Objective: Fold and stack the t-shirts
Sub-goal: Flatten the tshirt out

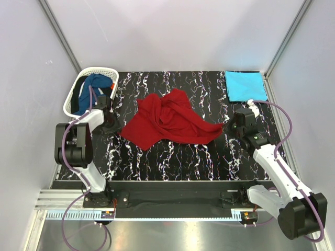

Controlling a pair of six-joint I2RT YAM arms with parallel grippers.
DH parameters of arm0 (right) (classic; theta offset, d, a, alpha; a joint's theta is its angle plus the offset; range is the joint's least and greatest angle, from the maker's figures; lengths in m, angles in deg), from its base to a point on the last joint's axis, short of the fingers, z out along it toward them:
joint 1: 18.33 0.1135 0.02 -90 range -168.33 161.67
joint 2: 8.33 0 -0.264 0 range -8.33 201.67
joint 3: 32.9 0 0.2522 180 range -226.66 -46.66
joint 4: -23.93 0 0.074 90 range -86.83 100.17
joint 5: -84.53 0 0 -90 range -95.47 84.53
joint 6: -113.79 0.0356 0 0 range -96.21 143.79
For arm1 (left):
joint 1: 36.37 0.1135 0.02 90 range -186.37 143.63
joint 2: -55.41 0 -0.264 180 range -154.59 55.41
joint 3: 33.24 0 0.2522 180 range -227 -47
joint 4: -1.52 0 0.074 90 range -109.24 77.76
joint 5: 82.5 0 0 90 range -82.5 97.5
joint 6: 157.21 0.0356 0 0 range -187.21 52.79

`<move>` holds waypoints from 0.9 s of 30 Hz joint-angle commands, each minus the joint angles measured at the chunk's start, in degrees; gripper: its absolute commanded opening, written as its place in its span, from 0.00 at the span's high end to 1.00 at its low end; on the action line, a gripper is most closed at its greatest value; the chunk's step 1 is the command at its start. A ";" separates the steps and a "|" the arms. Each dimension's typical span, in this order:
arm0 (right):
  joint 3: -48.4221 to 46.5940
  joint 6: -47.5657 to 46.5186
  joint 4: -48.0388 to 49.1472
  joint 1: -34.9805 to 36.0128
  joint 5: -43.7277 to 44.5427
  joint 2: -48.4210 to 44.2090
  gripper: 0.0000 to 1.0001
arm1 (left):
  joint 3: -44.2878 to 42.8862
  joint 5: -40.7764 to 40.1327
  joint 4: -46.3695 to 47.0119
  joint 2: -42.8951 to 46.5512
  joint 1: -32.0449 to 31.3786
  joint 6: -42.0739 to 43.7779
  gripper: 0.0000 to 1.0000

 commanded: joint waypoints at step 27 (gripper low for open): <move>-0.87 2.17 1.42 -0.17 -3.37 -1.07 1.00 | -3.50 9.28 0.40 1.30 -0.97 3.01 1.00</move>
